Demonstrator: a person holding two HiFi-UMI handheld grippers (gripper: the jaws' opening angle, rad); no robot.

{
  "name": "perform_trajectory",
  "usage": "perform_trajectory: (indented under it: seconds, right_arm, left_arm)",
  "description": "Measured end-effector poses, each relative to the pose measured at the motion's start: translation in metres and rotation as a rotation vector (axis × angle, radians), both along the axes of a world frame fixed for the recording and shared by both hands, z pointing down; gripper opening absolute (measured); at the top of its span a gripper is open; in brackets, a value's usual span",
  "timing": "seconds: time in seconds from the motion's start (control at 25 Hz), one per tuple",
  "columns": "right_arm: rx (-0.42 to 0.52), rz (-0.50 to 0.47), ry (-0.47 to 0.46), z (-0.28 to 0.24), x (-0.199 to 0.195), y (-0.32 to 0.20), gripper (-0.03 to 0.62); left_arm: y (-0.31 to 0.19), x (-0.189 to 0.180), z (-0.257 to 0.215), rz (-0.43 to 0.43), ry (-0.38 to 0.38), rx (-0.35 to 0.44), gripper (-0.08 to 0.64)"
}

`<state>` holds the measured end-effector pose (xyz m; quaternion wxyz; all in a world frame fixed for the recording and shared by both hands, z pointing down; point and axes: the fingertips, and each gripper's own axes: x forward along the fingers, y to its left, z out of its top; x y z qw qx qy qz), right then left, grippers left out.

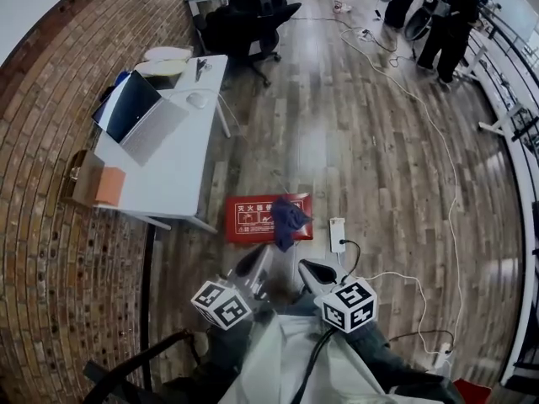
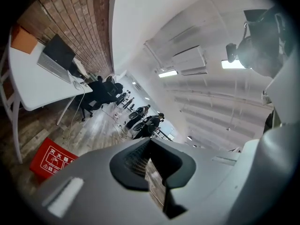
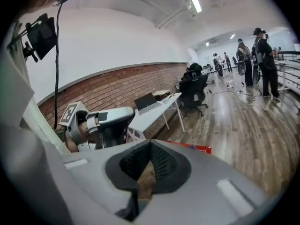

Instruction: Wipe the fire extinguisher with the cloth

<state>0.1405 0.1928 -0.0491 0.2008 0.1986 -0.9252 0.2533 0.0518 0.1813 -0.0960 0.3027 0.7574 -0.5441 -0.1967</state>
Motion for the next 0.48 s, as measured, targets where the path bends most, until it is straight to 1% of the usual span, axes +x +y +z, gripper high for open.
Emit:
perform_trajectory:
  seconds: [0.16,0.32,0.48]
  right_arm:
    - [-0.003,-0.009,0.0,0.0,0.012,0.003,0.002]
    - [-0.026,-0.032,0.014,0.005,0.023,0.012,0.002]
    - [-0.023,-0.039,-0.003,0.002,0.031,0.016,0.002]
  left_arm:
    - [0.006,0.008,0.001,-0.016,-0.007,-0.017,-0.002]
    - [0.012,0.018,0.006,-0.027,0.012,-0.027,-0.002]
    - [0.016,0.027,0.006,-0.033,0.002,-0.037,-0.002]
